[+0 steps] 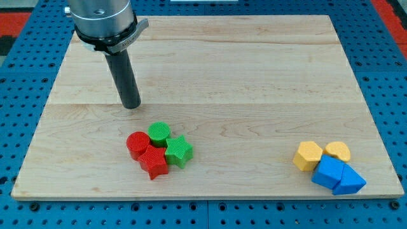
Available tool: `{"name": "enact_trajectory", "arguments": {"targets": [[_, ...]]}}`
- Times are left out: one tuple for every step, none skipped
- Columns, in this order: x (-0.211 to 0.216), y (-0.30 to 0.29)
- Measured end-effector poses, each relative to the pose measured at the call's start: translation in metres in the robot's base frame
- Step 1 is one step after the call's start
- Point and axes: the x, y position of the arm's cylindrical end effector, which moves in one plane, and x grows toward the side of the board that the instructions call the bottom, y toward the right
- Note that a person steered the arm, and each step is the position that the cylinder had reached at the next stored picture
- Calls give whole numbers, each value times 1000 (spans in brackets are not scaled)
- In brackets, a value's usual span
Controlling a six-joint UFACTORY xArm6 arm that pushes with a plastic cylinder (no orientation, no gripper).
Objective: Move the red circle to the top side
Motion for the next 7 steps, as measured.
{"name": "enact_trajectory", "arguments": {"targets": [[9,-3],[51,8],[60,-32],[92,-28],[162,12],[175,19],[169,51]]}}
